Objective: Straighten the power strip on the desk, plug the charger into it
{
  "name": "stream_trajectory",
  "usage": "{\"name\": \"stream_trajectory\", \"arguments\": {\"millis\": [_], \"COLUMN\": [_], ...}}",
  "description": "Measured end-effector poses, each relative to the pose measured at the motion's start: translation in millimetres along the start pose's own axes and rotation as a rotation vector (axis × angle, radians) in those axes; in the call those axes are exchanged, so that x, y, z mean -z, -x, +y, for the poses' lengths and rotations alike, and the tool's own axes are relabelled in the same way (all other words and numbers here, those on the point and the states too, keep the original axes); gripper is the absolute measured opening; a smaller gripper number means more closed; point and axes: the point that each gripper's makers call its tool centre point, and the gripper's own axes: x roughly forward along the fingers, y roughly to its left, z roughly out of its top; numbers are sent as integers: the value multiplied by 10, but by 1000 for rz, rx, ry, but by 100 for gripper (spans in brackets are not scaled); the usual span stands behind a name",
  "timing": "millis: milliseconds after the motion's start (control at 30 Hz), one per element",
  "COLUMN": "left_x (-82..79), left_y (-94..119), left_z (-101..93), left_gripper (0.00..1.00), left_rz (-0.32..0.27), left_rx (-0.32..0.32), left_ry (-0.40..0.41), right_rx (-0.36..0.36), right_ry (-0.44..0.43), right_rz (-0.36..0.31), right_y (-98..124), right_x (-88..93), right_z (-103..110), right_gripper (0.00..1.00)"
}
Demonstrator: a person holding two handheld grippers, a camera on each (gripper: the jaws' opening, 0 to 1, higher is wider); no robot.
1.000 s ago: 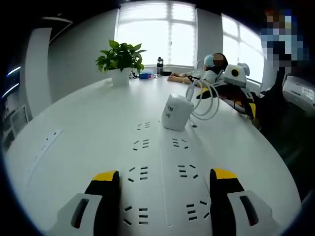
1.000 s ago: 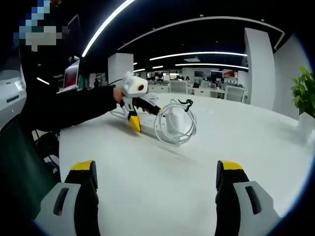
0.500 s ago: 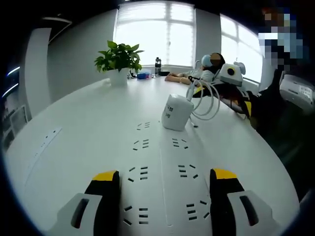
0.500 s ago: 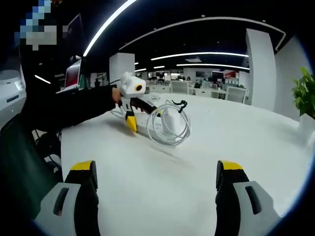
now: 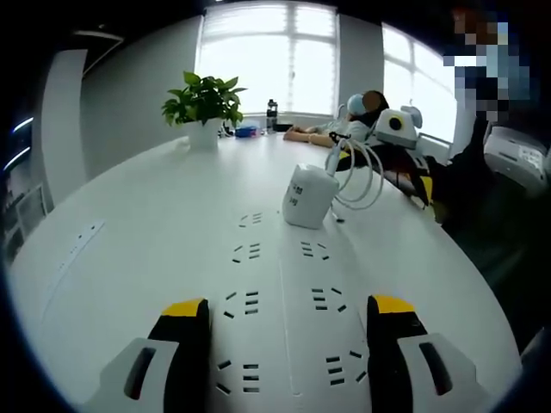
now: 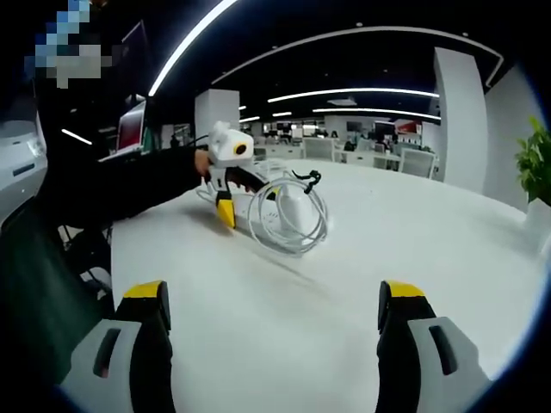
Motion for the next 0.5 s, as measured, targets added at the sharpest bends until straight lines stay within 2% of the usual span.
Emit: {"name": "stream_trajectory", "arguments": {"millis": [500], "left_x": [48], "left_y": [49], "left_z": [-105], "left_gripper": [75], "left_rz": [-1], "left_rx": [14], "left_ry": [-7], "right_rx": [-10], "right_ry": [5], "right_rz": [4], "right_y": [-2], "right_x": [-6], "right_z": [81], "right_gripper": [100]}}
